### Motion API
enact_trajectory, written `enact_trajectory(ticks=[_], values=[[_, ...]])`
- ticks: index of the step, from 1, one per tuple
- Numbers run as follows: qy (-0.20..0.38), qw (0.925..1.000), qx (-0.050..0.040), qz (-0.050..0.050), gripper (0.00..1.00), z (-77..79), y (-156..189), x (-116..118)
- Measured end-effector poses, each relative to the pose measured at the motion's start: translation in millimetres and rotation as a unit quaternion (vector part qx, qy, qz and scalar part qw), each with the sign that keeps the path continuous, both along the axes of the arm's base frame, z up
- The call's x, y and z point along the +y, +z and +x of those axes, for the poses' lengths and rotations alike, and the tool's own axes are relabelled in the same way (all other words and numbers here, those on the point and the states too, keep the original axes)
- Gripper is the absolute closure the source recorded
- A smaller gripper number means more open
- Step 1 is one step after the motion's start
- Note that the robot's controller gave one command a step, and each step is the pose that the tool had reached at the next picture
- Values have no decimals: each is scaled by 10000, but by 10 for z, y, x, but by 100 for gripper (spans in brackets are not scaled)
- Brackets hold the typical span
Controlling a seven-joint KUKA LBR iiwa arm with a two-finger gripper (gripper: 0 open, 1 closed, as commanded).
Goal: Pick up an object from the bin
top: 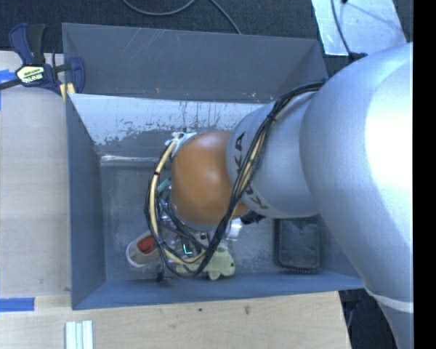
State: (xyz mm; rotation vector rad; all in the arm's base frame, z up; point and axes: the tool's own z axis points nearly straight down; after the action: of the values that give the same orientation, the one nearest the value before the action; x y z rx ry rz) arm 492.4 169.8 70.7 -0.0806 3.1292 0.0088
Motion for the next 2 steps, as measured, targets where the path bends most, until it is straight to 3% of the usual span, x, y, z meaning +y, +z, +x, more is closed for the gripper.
enact_trajectory(ticks=[1,2], values=[[0,10000,0,-3,100,2,-2,-4],[-3,10000,0,-3,100,3,-1,-3]])
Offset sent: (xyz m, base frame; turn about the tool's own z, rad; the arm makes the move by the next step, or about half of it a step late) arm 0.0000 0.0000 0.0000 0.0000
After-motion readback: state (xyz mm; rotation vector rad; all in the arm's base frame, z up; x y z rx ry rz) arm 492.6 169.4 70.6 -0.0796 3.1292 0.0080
